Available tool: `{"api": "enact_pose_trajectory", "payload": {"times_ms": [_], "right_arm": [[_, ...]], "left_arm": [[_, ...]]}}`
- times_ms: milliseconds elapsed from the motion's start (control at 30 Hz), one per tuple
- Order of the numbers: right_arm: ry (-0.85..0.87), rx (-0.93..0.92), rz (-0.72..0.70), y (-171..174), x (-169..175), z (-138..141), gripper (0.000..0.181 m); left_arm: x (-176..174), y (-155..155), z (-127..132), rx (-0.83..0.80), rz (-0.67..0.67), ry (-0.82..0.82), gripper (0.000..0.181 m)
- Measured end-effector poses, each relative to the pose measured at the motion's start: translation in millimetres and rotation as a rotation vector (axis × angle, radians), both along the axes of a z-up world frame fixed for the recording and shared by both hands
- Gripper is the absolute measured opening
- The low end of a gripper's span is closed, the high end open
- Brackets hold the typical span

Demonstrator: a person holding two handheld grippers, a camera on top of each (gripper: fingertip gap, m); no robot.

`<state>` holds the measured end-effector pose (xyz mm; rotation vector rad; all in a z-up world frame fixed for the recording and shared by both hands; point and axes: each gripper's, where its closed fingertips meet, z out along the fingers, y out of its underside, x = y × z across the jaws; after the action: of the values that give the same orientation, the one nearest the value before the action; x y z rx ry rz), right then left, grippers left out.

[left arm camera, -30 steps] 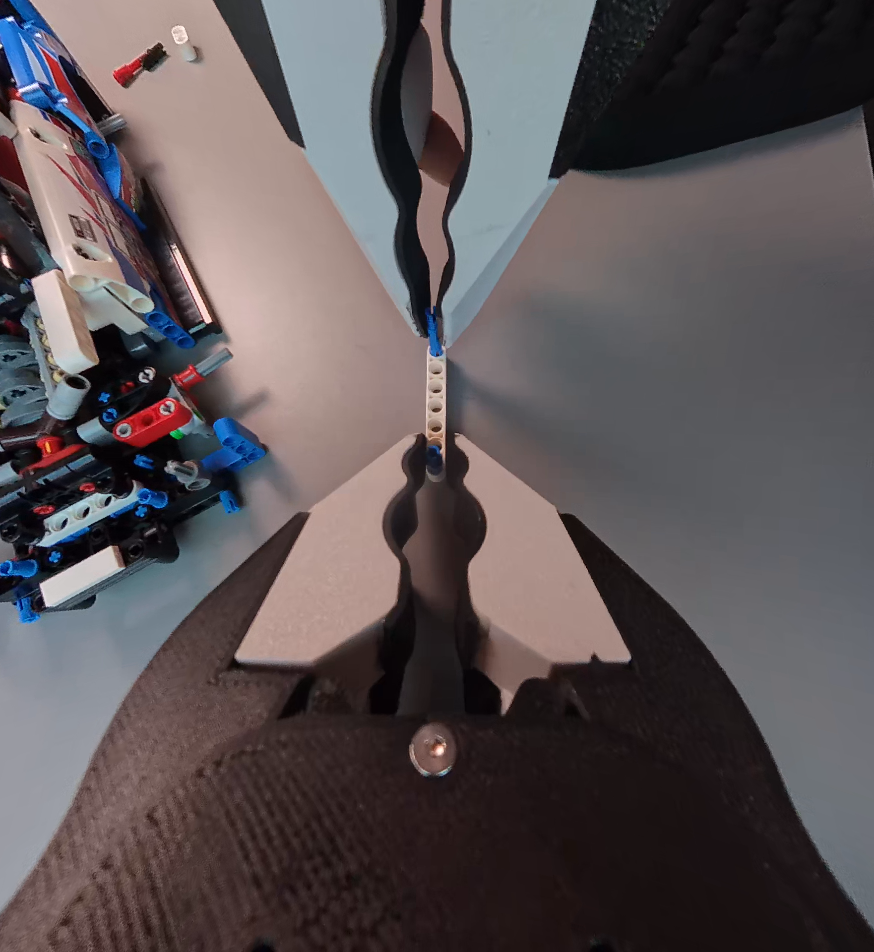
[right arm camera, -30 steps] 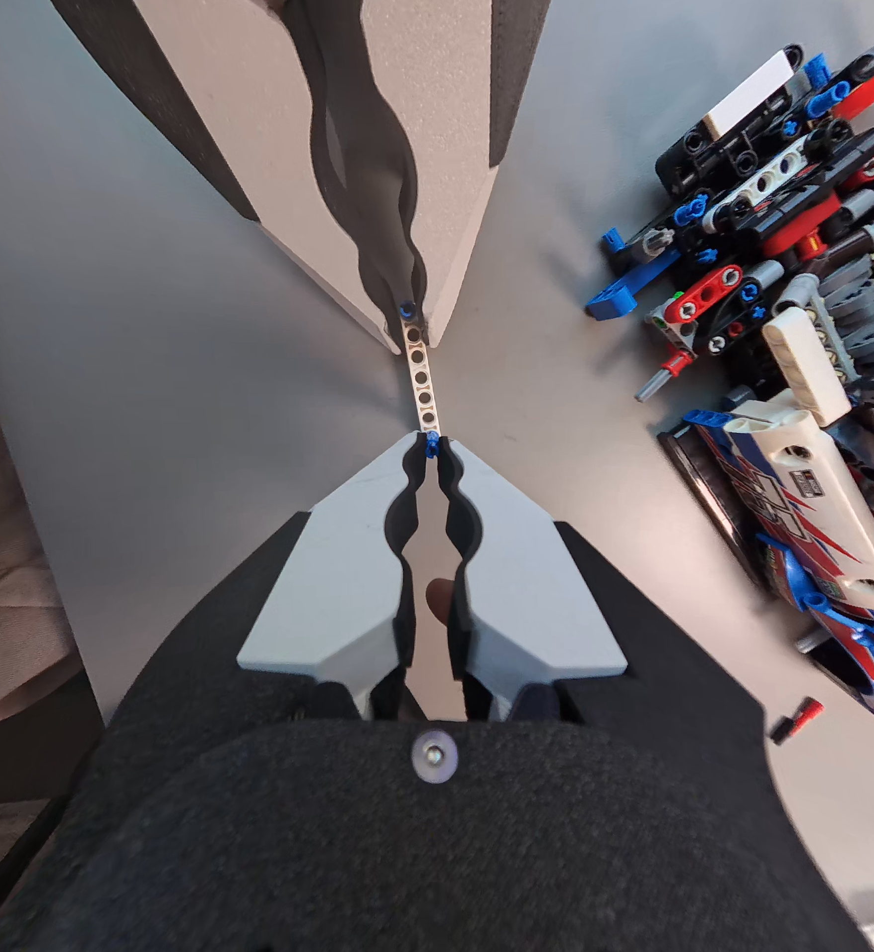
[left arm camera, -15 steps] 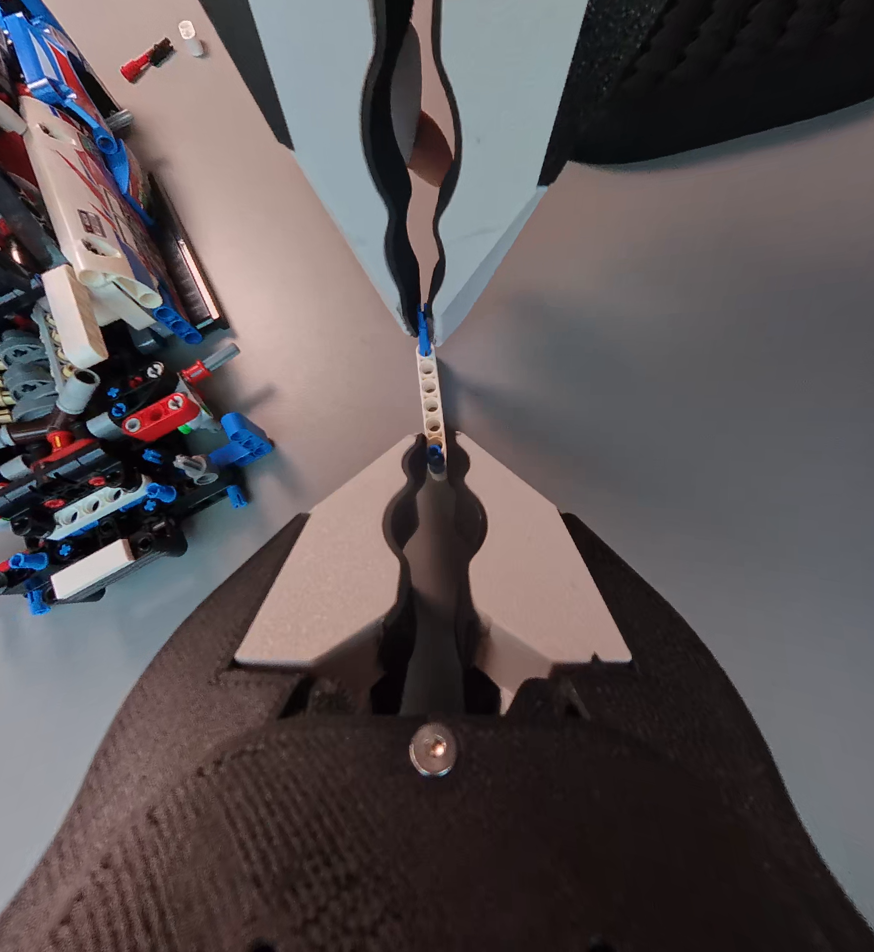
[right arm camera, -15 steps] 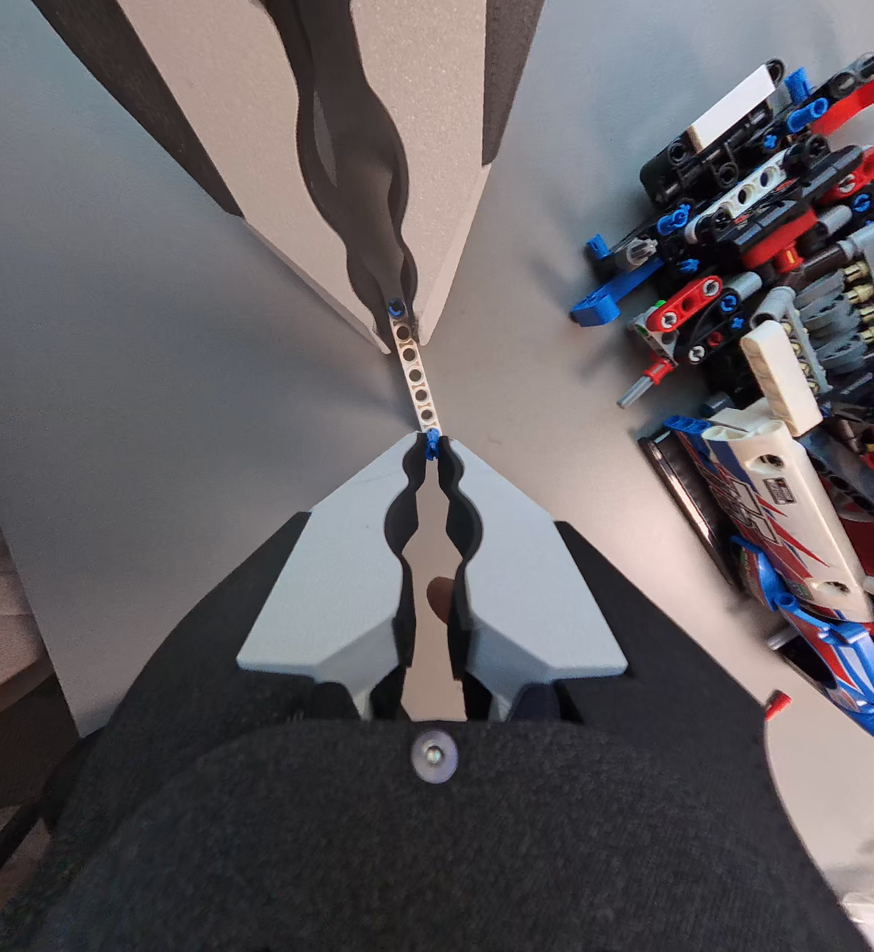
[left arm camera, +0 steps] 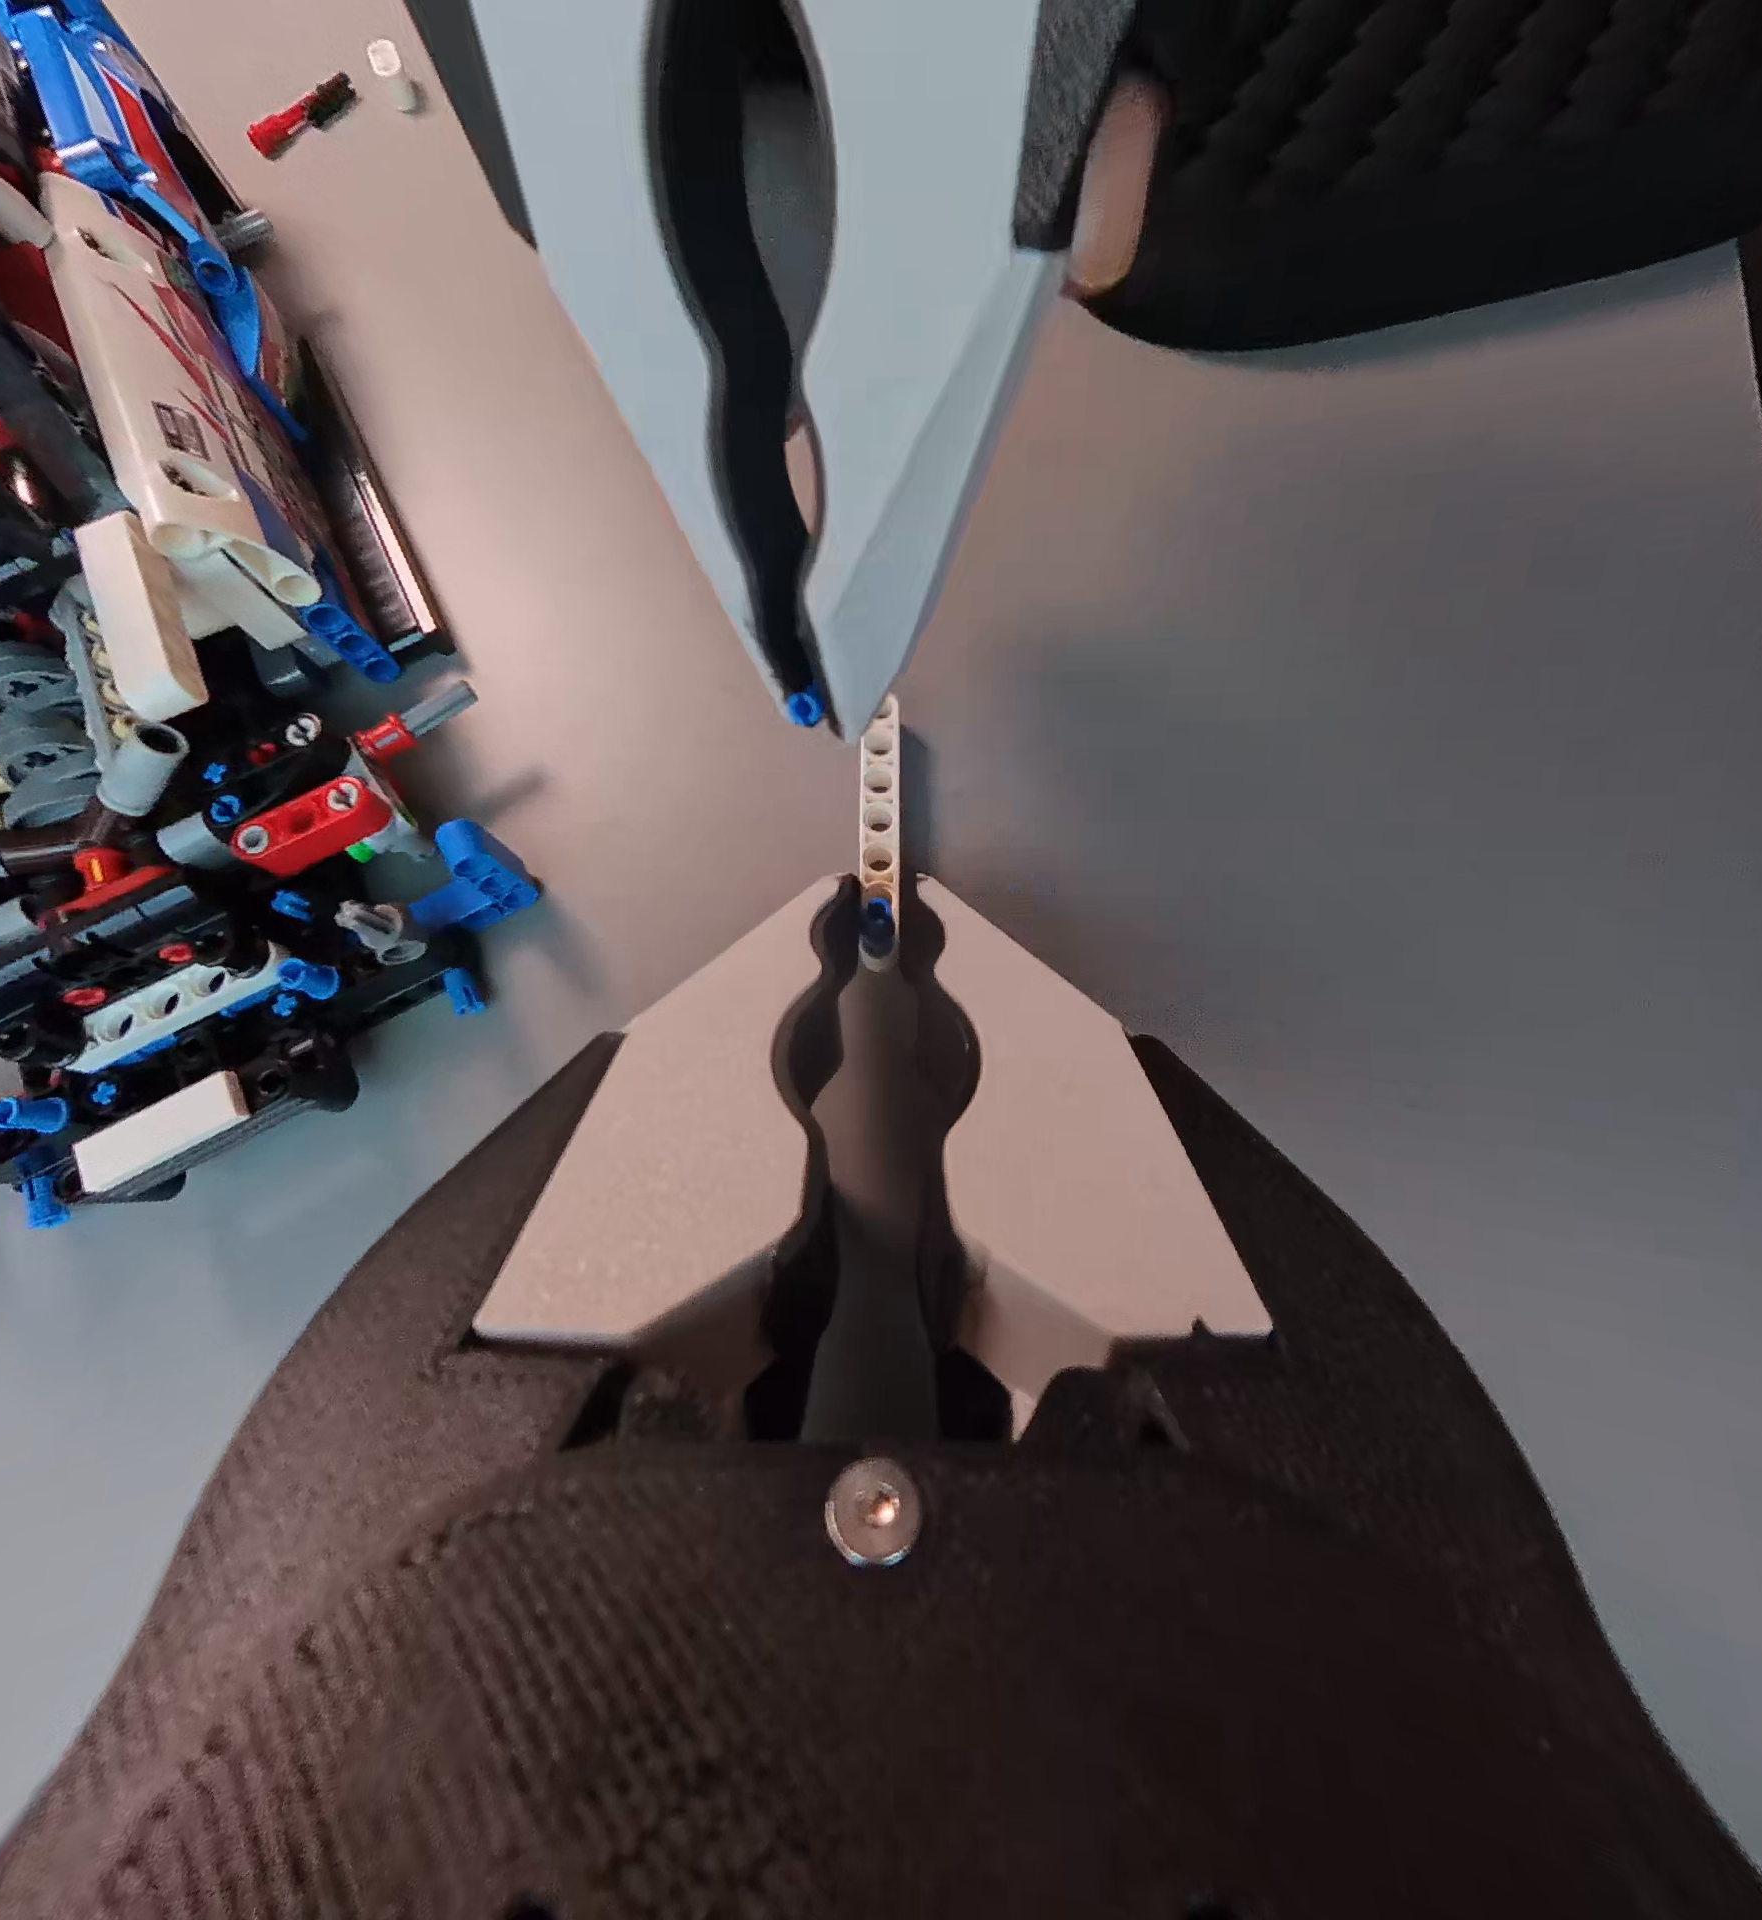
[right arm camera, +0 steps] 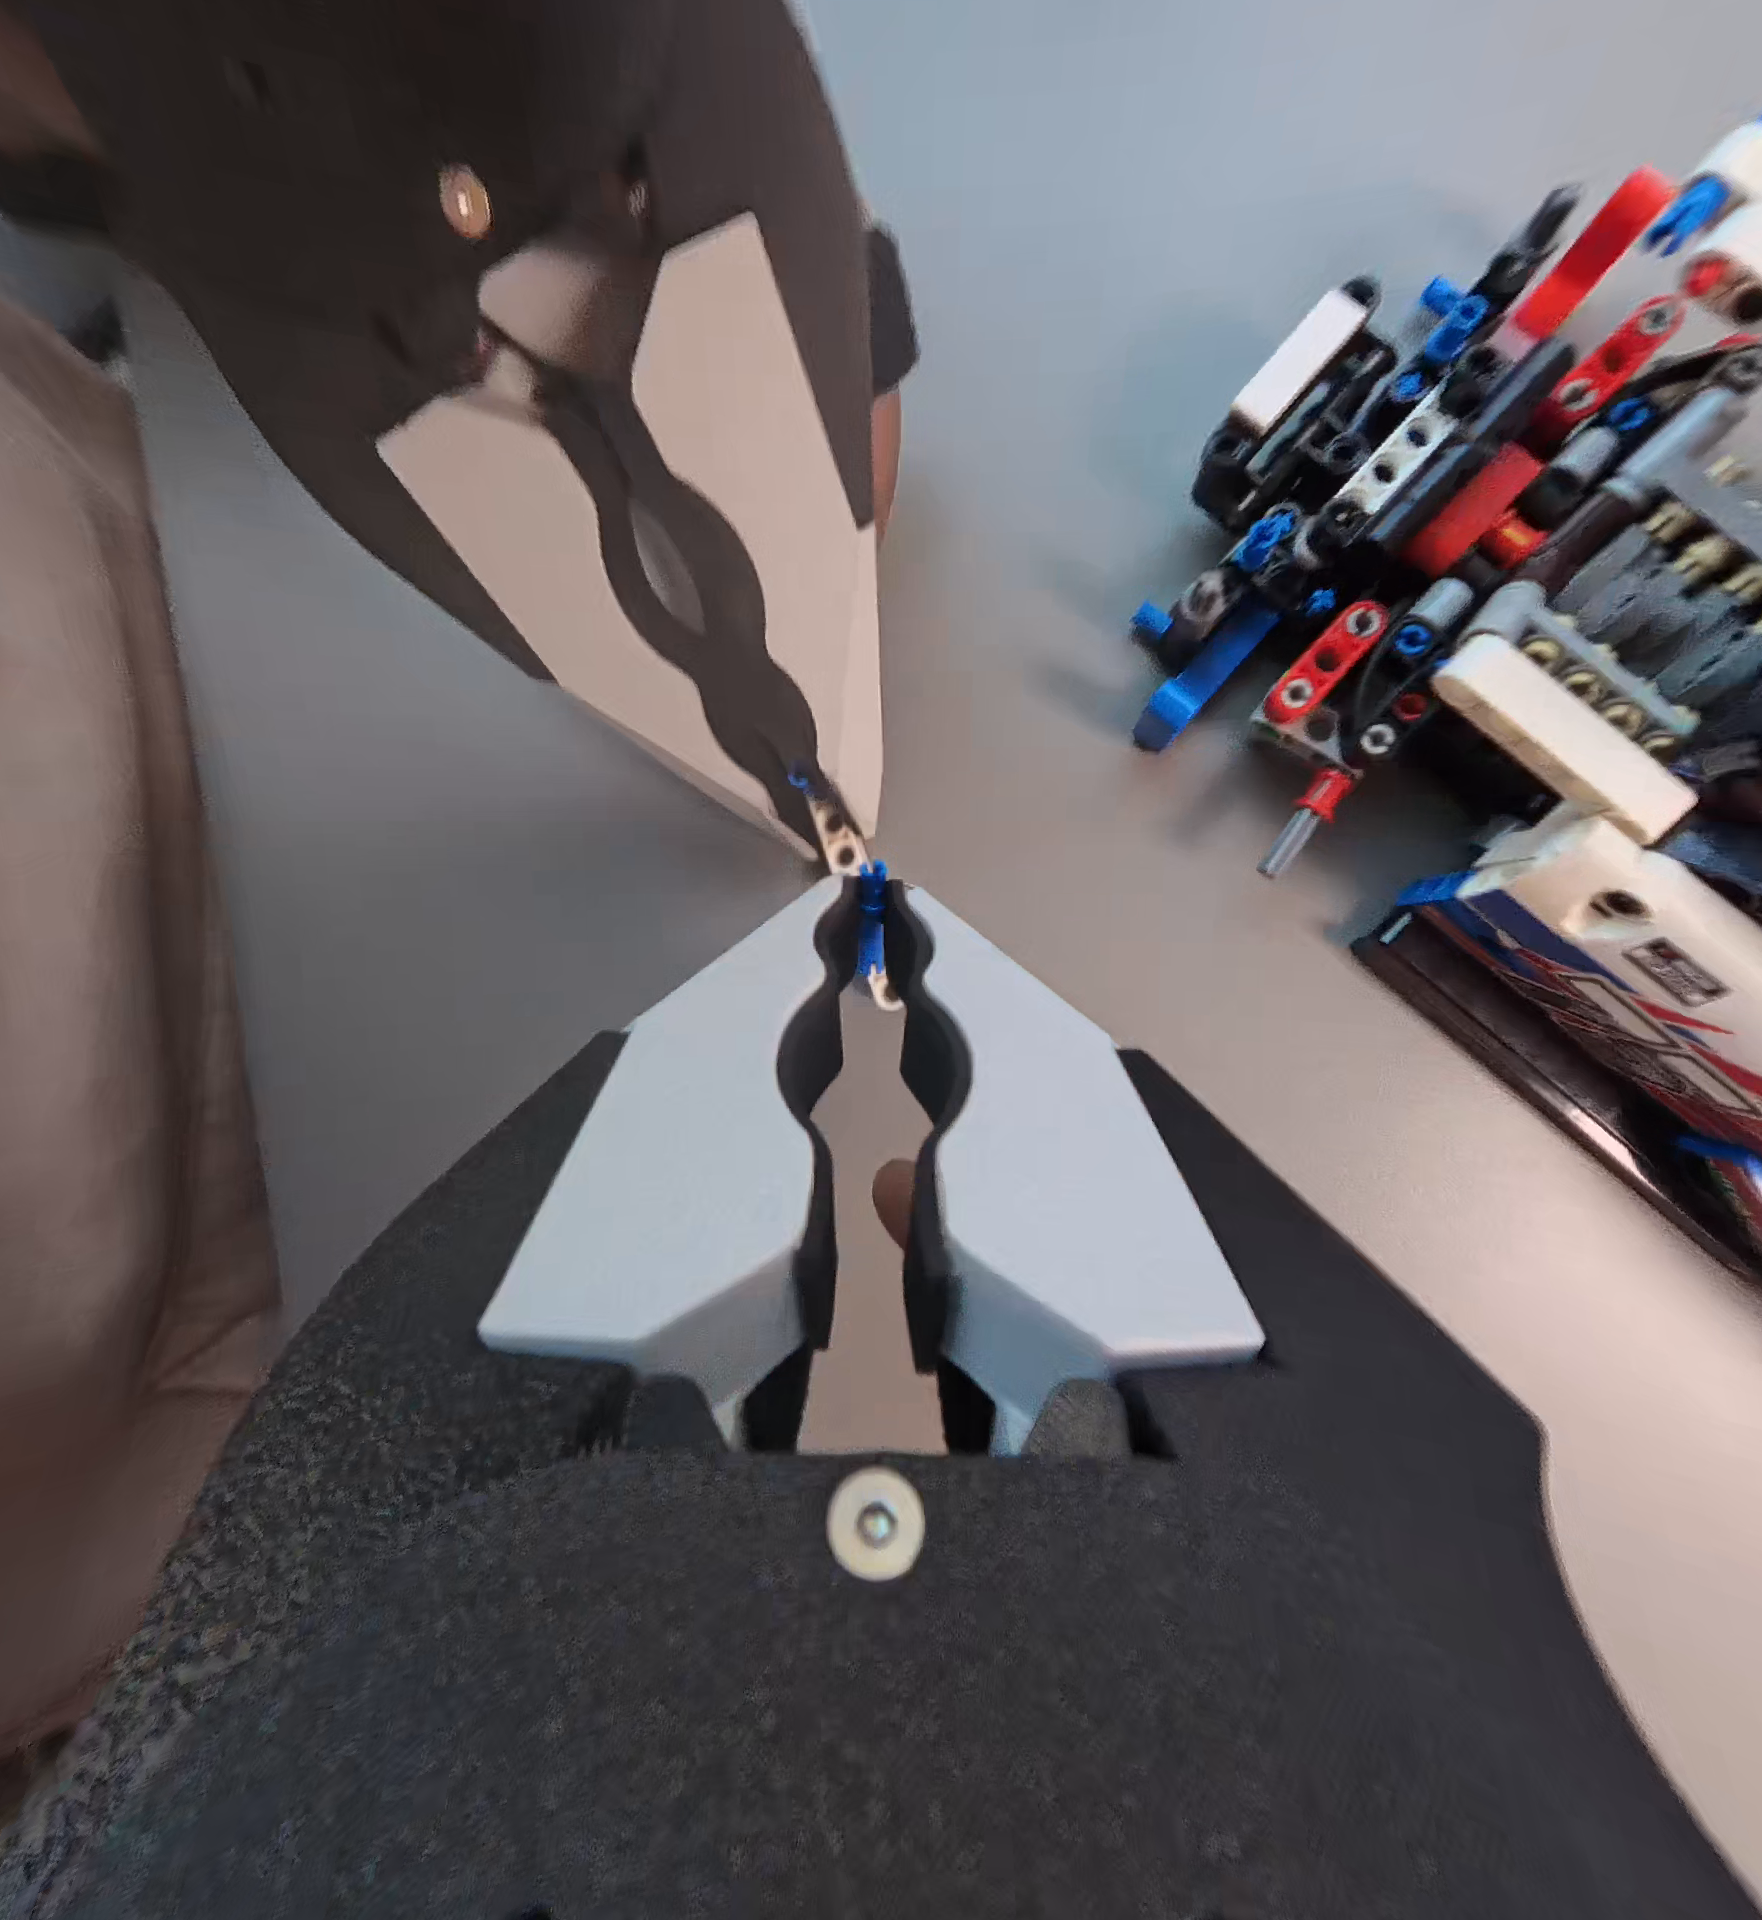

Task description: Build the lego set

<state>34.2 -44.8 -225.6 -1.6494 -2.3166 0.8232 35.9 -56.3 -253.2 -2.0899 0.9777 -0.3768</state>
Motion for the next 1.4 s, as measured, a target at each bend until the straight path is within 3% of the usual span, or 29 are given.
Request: {"api": "enact_pose_trajectory", "payload": {"times_ms": [67, 133, 167, 300, 367, 433, 567, 767, 933, 1100, 1400], "right_arm": [[0.145, -0.142, -0.083, -0.4, -12.0, 17.9, 0.002], [0.273, -0.34, -0.181, -3.6, -19.0, 36.7, 0.002], [0.354, -0.419, -0.237, -2.4, -23.0, 46.0, 0.002], [0.611, -0.749, -0.439, -2.8, -32.5, 78.6, 0.002], [0.682, -0.779, -0.463, -3.1, -32.1, 81.9, 0.002], [0.722, -0.801, -0.466, -3.2, -30.5, 84.7, 0.001], [0.692, -0.655, -0.328, -10.8, -23.3, 81.0, 0.003], [0.517, -0.127, 0.046, -19.8, -10.2, 67.3, 0.004], [0.375, 0.058, 0.224, -23.4, -3.0, 53.9, 0.006], [0.313, 0.122, 0.294, -26.4, -0.7, 45.3, 0.01], [0.342, 0.133, 0.273, -25.4, -3.7, 49.4, 0.004]], "left_arm": [[-1.1, 1.5, 1.5, -0.004, 0.012, -0.023, 0.006], [-7.0, 5.5, 11.8, 0.004, 0.051, -0.1, 0.031], [-7.8, 6.8, 24.0, 0.018, 0.065, -0.182, 0.035], [-6.7, 10.1, 84.3, 0.146, 0.082, -0.496, 0.022], [-10.6, 11.3, 94.6, 0.202, 0.095, -0.496, 0.008], [-11.8, 10.1, 97.7, 0.238, 0.091, -0.474, 0.007], [-8.1, 5.2, 93.3, 0.231, 0.044, -0.424, 0.003], [-0.4, -2.3, 83.2, 0.237, -0.035, -0.291, 0.002], [3.6, -5.8, 74.1, 0.219, -0.064, -0.233, 0.002], [5.8, -7.4, 68.0, 0.193, -0.077, -0.21, 0.002], [5.6, -7.5, 66.8, 0.186, -0.079, -0.213, 0.002]]}}
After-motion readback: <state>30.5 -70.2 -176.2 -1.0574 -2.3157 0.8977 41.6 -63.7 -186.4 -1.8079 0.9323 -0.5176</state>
